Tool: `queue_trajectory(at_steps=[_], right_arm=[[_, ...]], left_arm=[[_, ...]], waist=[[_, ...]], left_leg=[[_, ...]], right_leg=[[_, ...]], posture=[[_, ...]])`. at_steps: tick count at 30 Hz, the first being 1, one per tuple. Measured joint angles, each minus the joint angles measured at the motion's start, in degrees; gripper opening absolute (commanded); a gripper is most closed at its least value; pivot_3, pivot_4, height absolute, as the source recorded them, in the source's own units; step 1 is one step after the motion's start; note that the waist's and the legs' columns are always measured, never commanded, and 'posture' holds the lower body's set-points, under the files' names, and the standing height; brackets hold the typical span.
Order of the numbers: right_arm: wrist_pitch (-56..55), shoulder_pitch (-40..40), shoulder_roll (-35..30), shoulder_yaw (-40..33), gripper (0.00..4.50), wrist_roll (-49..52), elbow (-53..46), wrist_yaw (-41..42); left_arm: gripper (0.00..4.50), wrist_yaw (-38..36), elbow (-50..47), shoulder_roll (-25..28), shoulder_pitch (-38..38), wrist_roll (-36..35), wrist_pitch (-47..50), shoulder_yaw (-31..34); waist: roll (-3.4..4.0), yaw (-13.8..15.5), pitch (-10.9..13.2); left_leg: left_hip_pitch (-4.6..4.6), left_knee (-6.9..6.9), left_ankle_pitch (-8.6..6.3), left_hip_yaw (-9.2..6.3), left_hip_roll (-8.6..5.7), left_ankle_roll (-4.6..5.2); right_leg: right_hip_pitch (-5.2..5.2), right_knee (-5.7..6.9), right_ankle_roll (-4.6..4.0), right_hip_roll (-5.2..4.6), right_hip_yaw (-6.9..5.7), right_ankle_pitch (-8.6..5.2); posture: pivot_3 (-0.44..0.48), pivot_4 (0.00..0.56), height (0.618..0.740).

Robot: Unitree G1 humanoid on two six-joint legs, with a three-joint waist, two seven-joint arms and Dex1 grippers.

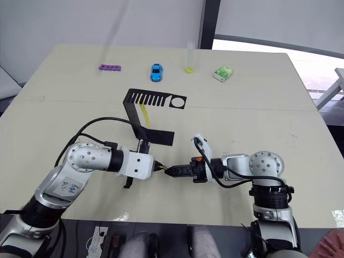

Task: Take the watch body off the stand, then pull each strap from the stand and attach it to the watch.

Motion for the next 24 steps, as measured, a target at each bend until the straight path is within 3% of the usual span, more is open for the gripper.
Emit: queue_trajectory(at_steps=[5, 7, 10, 13, 18, 21, 24], right_arm=[[0.1, 0.0, 0.4, 2.3, 1.52, 1.6, -0.5, 0.5], [0.0, -0.2, -0.4, 3.0, 1.52, 1.5, -1.5, 1.1], [-2.9, 0.6, -2.7, 3.6, 1.52, 0.0, -4.1, 3.7], [-11.5, 2.0, -7.0, 5.9, 1.52, -5.1, -9.6, 10.0], [-45.1, 8.3, -18.6, 15.9, 1.52, -27.8, -19.3, 28.3], [-67.6, 11.5, -21.0, 19.9, 1.52, -41.7, -18.1, 35.4], [-81.9, 12.1, -21.9, 20.4, 1.52, -50.4, -15.5, 37.9]], left_arm=[[3.76, -1.9, -4.0, 5.6, 4.0, -4.9, -0.6, 6.4], [4.46, -4.9, -5.2, 10.9, 10.9, -9.2, -3.4, 14.4], [4.50, -7.6, -4.3, 13.1, 19.0, -14.6, -6.7, 24.3], [4.50, -8.2, -2.7, 11.5, 22.9, -21.9, -8.4, 33.3], [4.50, -6.9, -2.7, 8.3, 27.0, -33.2, -5.9, 40.4], [4.50, -6.0, -2.3, 7.2, 28.5, -37.1, -5.2, 42.5], [4.50, -6.0, -1.5, 7.3, 30.1, -38.0, -5.9, 43.3]], waist=[[0.00, -0.4, 0.0], [0.01, -0.2, 0.0], [0.02, -0.1, 0.0], [0.01, 0.3, 0.0], [-0.01, 0.4, 0.0], [-0.05, 0.2, 0.0], [-0.05, -0.2, 0.0]], left_leg=[[0.04, -0.03, 0.03, 0.01, 0.04, -0.06], [0.05, -0.04, 0.03, 0.00, 0.03, -0.06], [0.02, -0.05, 0.02, -0.02, 0.03, -0.04], [0.03, -0.03, -0.01, -0.12, 0.00, 0.02], [0.13, -0.05, -0.12, -0.16, -0.06, 0.12], [0.22, -0.01, -0.11, -0.10, -0.05, 0.10], [0.32, -0.02, -0.08, -0.04, -0.02, 0.04]], right_leg=[[-0.03, 0.07, -0.03, 0.03, 0.02, -0.02], [-0.01, 0.06, -0.04, 0.00, 0.01, -0.02], [-0.01, -0.04, -0.04, -0.04, -0.03, -0.02], [0.14, -0.15, -0.04, -0.07, -0.14, -0.02], [0.39, -0.38, 0.07, -0.08, -0.19, 0.03], [0.42, -0.33, 0.08, -0.05, -0.14, 0.04], [0.42, -0.25, 0.07, -0.01, -0.10, 0.03]], posture=[[0.000, 0.150, 0.740], [0.000, 0.150, 0.740], [0.000, 0.150, 0.740], [0.000, 0.150, 0.740], [0.000, 0.150, 0.740], [0.000, 0.150, 0.740], [0.000, 0.150, 0.740]])
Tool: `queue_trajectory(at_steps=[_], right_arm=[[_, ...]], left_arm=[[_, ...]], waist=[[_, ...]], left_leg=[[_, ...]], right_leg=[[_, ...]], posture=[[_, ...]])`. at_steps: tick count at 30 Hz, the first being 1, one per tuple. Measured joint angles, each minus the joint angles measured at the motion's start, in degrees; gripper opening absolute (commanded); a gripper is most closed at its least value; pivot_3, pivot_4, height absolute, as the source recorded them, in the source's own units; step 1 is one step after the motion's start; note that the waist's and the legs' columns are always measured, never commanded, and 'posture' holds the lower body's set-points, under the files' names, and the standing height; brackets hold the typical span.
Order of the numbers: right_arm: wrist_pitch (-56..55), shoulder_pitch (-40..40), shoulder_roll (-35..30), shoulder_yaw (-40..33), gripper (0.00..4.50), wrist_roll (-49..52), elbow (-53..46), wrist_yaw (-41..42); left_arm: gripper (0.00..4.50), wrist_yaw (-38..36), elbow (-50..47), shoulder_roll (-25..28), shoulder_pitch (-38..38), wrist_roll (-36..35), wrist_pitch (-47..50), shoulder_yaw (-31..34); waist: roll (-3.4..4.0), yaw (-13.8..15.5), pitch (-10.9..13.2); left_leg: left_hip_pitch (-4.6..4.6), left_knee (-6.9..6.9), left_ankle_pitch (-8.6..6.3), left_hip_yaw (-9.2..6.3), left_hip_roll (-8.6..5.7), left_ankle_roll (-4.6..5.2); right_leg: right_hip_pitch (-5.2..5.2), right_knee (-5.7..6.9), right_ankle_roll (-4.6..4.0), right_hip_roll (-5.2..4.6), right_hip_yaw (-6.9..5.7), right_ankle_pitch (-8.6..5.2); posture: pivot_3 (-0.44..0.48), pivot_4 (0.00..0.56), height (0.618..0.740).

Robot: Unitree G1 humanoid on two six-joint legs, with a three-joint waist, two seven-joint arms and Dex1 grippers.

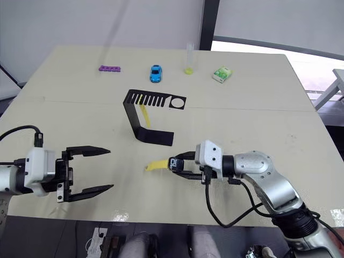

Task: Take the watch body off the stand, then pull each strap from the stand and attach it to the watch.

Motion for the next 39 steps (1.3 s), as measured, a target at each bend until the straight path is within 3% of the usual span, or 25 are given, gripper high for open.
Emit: queue_trajectory(at_steps=[4, 8, 18, 27, 34, 39], right_arm=[[-12.0, 0.3, -1.7, 0.6, 1.52, -7.4, 2.9, 2.4], [-14.9, -1.7, -0.9, 1.5, 1.52, -10.0, 5.2, 3.0], [3.2, -13.9, 11.9, 9.9, 1.52, -8.2, 9.3, 4.4], [5.9, -11.2, 10.6, 13.3, 1.52, -13.6, 15.2, 4.4], [7.9, -10.1, 9.4, 12.6, 1.52, -13.9, 14.3, 5.1], [8.6, -9.2, 8.1, 11.9, 3.83, -13.2, 13.3, 5.9]], left_arm=[[4.50, -0.7, 1.4, 0.5, 1.5, -0.2, -1.5, 0.1], [4.50, -0.9, 1.5, 1.4, 1.4, -1.5, -2.2, 0.2], [4.50, -0.8, 3.6, 2.9, 0.5, -4.6, -1.5, 0.5], [4.50, -1.4, 3.7, 3.2, 4.3, -4.2, -3.7, 0.8], [4.50, -0.9, 3.6, 3.2, 5.5, -3.6, -4.4, 0.8], [4.50, -0.9, 3.7, 3.2, 5.7, -2.8, -5.8, 0.7]], waist=[[-0.01, 0.2, 0.0], [0.01, 0.1, 0.0], [0.01, 0.0, 0.0], [-0.03, 0.2, 0.0], [-0.04, 0.0, 0.0], [-0.05, 0.2, 0.0]], left_leg=[[-0.01, 0.01, 0.00, -0.01, 0.01, 0.00], [0.02, 0.02, 0.00, 0.00, 0.02, 0.00], [0.01, 0.05, 0.01, -0.04, 0.05, -0.03], [0.00, 0.07, -0.01, -0.05, 0.01, 0.00], [0.02, 0.04, 0.00, -0.04, 0.03, -0.02], [0.02, 0.04, -0.01, -0.04, 0.02, -0.02]], right_leg=[[0.00, 0.00, -0.03, -0.01, 0.00, -0.02], [0.00, 0.05, -0.06, -0.01, 0.01, -0.03], [-0.03, 0.16, -0.14, -0.04, -0.05, -0.08], [-0.02, 0.14, -0.14, -0.09, -0.10, -0.08], [-0.01, 0.15, -0.16, -0.06, -0.09, -0.09], [-0.01, 0.14, -0.16, -0.07, -0.10, -0.09]], posture=[[0.000, 0.150, 0.740], [0.000, 0.150, 0.740], [0.000, 0.150, 0.740], [0.000, 0.150, 0.740], [0.000, 0.150, 0.740], [0.000, 0.150, 0.740]])
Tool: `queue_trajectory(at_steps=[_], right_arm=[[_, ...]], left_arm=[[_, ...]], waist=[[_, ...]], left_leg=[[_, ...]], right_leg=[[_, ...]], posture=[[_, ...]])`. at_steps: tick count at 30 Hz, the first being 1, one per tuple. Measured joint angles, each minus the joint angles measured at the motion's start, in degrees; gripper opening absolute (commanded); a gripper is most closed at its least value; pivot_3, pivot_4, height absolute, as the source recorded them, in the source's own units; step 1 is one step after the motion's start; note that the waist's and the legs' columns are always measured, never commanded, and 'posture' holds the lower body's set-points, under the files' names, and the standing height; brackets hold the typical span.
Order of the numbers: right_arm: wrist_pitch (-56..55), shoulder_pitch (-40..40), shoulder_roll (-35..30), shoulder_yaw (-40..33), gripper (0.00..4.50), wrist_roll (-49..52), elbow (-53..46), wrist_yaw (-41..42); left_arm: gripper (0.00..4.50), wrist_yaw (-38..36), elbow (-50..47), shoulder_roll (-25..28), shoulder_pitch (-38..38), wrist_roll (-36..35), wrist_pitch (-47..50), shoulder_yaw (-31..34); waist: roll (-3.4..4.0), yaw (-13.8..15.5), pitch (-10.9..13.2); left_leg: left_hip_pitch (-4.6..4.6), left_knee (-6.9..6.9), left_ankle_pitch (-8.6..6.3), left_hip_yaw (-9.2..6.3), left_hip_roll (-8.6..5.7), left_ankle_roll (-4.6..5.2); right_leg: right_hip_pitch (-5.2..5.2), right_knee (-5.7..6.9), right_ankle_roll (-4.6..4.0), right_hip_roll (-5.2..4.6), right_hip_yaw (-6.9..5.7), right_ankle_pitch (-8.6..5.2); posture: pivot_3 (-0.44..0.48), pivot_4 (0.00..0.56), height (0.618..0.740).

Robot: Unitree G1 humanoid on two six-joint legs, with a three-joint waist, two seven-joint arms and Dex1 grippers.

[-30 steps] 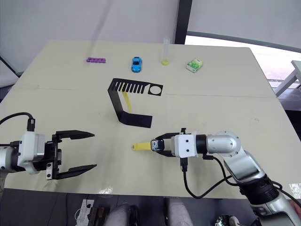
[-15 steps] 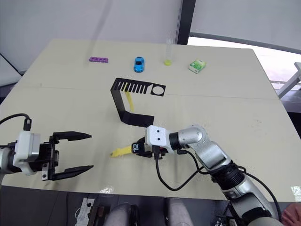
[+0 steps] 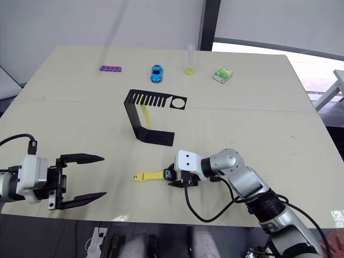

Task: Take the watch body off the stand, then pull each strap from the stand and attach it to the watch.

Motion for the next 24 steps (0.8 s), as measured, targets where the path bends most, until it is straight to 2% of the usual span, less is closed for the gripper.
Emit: queue_trajectory(at_steps=[1, 2, 4, 9, 14, 19, 24], right_arm=[[-0.1, 0.3, -0.6, -0.5, 4.37, 0.4, 0.0, 0.4], [-0.3, 0.6, -1.5, -1.5, 4.45, 0.9, 0.0, 1.0], [-1.4, 1.3, -3.8, -3.7, 4.45, 2.0, 0.3, 2.2], [-9.1, 4.1, -8.6, -14.3, 4.45, 6.3, 3.6, 4.2], [-21.2, 9.4, -11.0, -27.0, 4.45, 9.2, 14.5, 4.1], [-28.1, 11.8, -13.0, -34.1, 4.45, 9.3, 25.9, 2.4], [-30.1, 15.3, -14.7, -41.3, 4.45, 9.6, 39.1, -1.8]], left_arm=[[4.50, 0.0, 0.0, 0.0, 0.1, 0.2, -0.3, 0.0], [4.50, 0.0, 0.2, 0.0, 0.2, 0.5, -0.6, 0.0], [4.50, 0.0, 1.2, 0.0, 0.5, 1.2, -1.8, 0.0], [4.50, 0.1, 5.5, -0.1, 1.3, 3.1, -5.2, 1.2], [4.50, 1.3, 12.9, -1.6, 3.0, 4.9, -9.2, 4.8], [4.50, 3.6, 18.8, -3.2, 4.6, 5.3, -11.1, 8.7], [4.50, 7.8, 24.7, -6.6, 10.0, 6.0, -11.9, 14.0]], waist=[[0.00, 0.0, 0.0], [0.00, 0.0, 0.0], [0.01, 0.1, 0.0], [0.01, 0.1, 0.0], [0.00, 0.0, 0.0], [0.01, -0.1, 0.0], [-0.01, -0.3, 0.0]], left_leg=[[-0.01, 0.00, 0.00, 0.00, 0.00, 0.00], [-0.01, 0.00, 0.00, 0.00, -0.01, 0.00], [-0.01, 0.00, 0.00, 0.00, -0.01, 0.01], [0.00, -0.03, 0.00, 0.01, -0.01, 0.01], [0.02, -0.02, -0.01, 0.06, -0.01, 0.03], [0.10, -0.06, -0.01, 0.11, 0.01, 0.02], [0.17, -0.05, -0.01, 0.15, 0.02, 0.02]], right_leg=[[0.00, -0.01, 0.00, 0.00, 0.00, 0.00], [0.00, -0.01, 0.00, 0.00, 0.00, 0.00], [0.00, -0.02, 0.00, 0.00, 0.00, 0.00], [0.00, -0.05, 0.00, 0.02, -0.01, 0.00], [0.03, -0.08, 0.01, 0.03, 0.03, 0.00], [0.05, -0.06, 0.01, 0.03, 0.07, 0.00], [0.11, -0.08, 0.01, 0.02, 0.11, 0.00]], posture=[[0.000, 0.150, 0.740], [0.000, 0.150, 0.740], [0.000, 0.150, 0.740], [0.000, 0.150, 0.740], [0.000, 0.150, 0.740], [0.000, 0.150, 0.740], [0.000, 0.150, 0.740]])
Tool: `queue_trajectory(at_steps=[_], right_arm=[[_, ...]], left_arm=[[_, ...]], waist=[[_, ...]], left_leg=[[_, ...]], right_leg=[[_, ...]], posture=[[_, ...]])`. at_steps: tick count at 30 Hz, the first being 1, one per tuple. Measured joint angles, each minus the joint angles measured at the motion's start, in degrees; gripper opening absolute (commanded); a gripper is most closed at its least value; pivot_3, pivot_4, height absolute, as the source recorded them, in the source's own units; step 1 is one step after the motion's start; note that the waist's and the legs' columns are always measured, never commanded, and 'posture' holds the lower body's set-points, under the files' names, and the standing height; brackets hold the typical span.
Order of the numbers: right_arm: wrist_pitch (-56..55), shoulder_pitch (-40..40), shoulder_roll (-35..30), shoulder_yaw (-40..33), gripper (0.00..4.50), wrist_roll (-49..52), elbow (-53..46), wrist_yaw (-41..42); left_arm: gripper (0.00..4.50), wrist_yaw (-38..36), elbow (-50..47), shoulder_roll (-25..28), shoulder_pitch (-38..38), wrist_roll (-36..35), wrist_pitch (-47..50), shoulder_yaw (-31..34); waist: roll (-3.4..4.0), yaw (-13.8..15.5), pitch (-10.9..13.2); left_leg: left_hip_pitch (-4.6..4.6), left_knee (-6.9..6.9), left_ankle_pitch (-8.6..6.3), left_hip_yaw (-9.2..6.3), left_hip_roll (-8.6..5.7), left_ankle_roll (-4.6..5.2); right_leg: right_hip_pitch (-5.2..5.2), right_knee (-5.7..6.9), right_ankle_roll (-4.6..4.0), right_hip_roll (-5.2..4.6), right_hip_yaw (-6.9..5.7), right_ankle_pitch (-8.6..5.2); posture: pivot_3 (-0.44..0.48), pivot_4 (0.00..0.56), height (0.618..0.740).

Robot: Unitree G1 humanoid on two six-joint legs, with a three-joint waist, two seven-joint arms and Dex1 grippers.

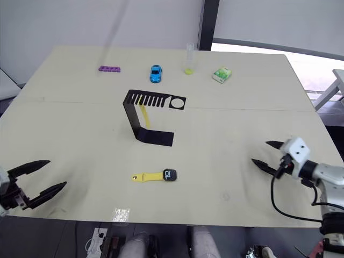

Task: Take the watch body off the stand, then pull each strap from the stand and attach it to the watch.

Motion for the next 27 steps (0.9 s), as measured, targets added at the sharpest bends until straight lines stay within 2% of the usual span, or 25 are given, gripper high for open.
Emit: queue_trajectory(at_steps=[5, 9, 15, 18, 22, 23, 25, 26, 27], right_arm=[[0.0, -2.2, 3.9, -0.5, 4.45, 0.7, 1.3, -1.1], [0.7, -6.2, 8.3, 3.2, 4.45, 0.7, 0.1, -0.7], [7.7, -13.7, 16.5, 11.0, 4.45, 0.7, -5.1, 0.5], [11.7, -17.5, 21.5, 15.0, 3.63, 0.5, -7.2, 0.2], [15.3, -21.3, 27.1, 20.6, 1.57, -1.1, -8.2, 0.0], [15.4, -21.6, 27.6, 21.0, 1.29, -1.3, -8.2, 0.0], [16.2, -24.0, 30.8, 22.6, 0.36, -2.4, -7.0, -1.1], [16.1, -25.1, 32.4, 23.4, 0.06, -2.9, -6.5, -1.8], [15.7, -26.5, 34.2, 24.2, 0.06, -3.7, -5.9, -2.8]], left_arm=[[4.50, 3.5, -2.2, -1.1, 0.4, 0.2, -0.6, 0.7], [4.50, 6.0, -7.9, -2.4, 0.4, 0.1, 0.1, 0.2], [4.50, 13.0, -20.2, -5.9, 0.2, -1.3, 5.1, -2.4], [4.50, 18.3, -25.9, -8.4, 0.5, -1.4, 9.1, -4.5], [4.50, 26.0, -33.0, -11.8, -0.2, -1.7, 14.2, -8.2], [4.50, 26.6, -33.5, -12.0, -0.3, -1.7, 14.5, -8.5], [4.50, 30.2, -36.1, -13.9, -1.0, -1.5, 16.5, -10.3], [4.50, 31.6, -37.4, -14.5, -1.4, -1.4, 17.3, -11.7], [4.50, 32.7, -39.1, -14.7, -1.9, -1.0, 18.2, -13.8]], waist=[[0.02, -0.6, 0.0], [0.05, -1.3, 0.0], [0.10, -1.3, 0.1], [0.10, -1.2, 0.1], [0.10, -1.0, 0.1], [0.10, -1.0, 0.1], [0.09, -1.1, 0.1], [0.09, -1.2, 0.1], [0.09, -1.2, 0.1]], left_leg=[[0.91, -0.25, -0.05, -0.01, 0.05, -0.16], [0.94, -0.28, -0.09, -0.03, 0.09, -0.21], [0.92, -0.25, -0.09, -0.05, 0.13, -0.21], [0.89, -0.24, -0.09, -0.08, 0.12, -0.21], [0.77, -0.18, -0.09, -0.16, 0.09, -0.20], [0.77, -0.17, -0.09, -0.15, 0.08, -0.19], [0.77, -0.15, -0.09, -0.16, 0.08, -0.19], [0.76, -0.15, -0.09, -0.16, 0.08, -0.19], [0.76, -0.16, -0.08, -0.16, 0.09, -0.20]], right_leg=[[0.85, -0.06, -0.06, 0.07, 0.01, -0.03], [0.87, -0.03, -0.09, 0.08, -0.01, -0.05], [0.86, 0.00, -0.09, 0.08, -0.01, -0.05], [0.83, 0.01, -0.09, 0.08, -0.02, -0.05], [0.79, -0.02, -0.09, 0.04, -0.09, -0.05], [0.79, -0.02, -0.08, 0.03, -0.08, -0.05], [0.79, 0.01, -0.08, 0.03, -0.08, -0.05], [0.78, 0.01, -0.08, 0.04, -0.08, -0.05], [0.77, 0.04, -0.09, 0.06, -0.09, -0.05]], posture=[[0.000, 0.150, 0.740], [0.000, 0.150, 0.740], [0.000, 0.150, 0.740], [0.000, 0.150, 0.740], [0.000, 0.150, 0.740], [0.000, 0.150, 0.740], [0.000, 0.150, 0.740], [0.000, 0.150, 0.740], [0.000, 0.150, 0.740]])
